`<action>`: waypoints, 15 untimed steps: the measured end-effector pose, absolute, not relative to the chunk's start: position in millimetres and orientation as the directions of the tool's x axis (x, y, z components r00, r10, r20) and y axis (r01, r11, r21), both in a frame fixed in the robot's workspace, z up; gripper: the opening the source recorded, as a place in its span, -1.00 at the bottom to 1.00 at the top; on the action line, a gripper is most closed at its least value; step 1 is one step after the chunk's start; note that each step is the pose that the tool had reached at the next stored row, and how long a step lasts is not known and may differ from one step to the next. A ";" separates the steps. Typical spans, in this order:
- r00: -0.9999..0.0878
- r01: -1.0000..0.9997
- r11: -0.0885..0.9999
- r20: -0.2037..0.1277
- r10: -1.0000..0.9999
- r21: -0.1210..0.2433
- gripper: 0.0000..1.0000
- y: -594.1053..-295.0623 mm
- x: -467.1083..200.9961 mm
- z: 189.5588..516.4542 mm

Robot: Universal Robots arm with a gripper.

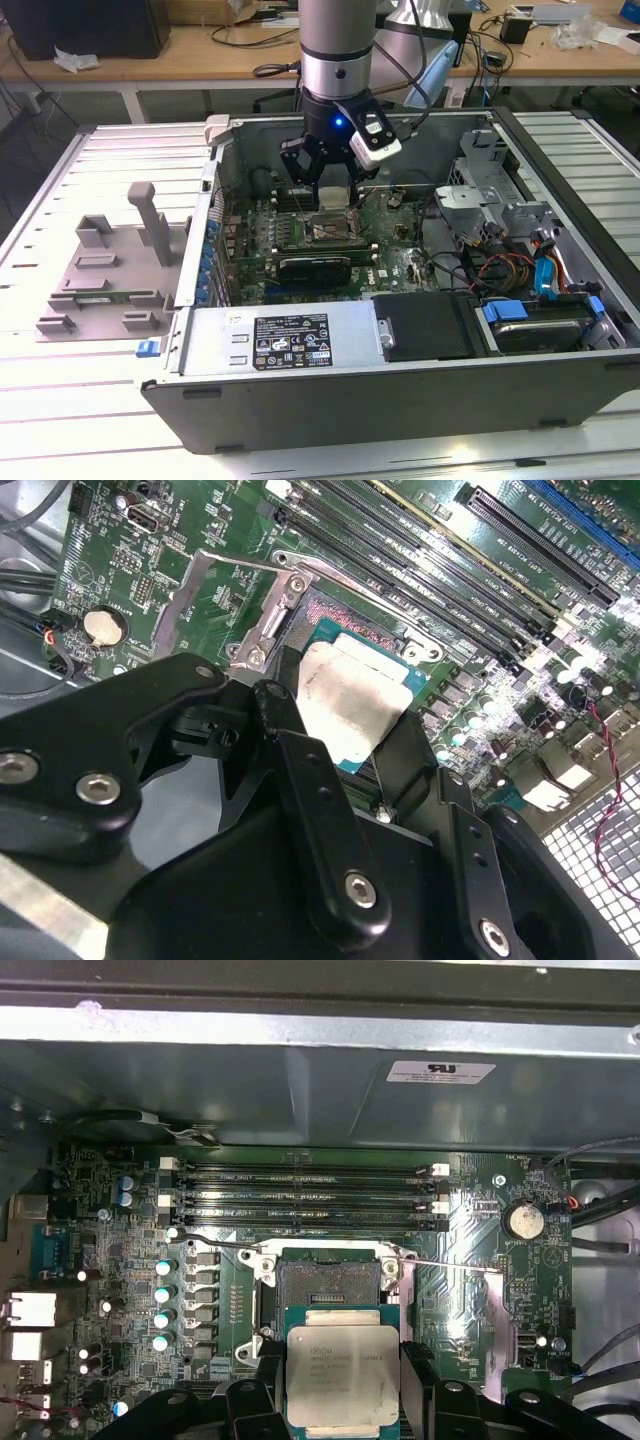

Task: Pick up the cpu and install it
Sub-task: 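Place the cpu into insertion slot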

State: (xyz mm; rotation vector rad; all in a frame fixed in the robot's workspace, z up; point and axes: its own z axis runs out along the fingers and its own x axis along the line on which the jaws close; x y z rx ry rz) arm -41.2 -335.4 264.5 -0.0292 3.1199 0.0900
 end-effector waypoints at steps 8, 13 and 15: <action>-1.000 -0.019 0.998 -0.021 -0.018 0.057 0.08 -335.4 -41.2 264.2; -0.997 0.070 0.996 -0.021 0.071 0.058 0.08 -335.4 -41.1 263.8; -0.994 0.108 0.993 -0.021 0.109 0.057 0.08 -335.4 -41.1 263.6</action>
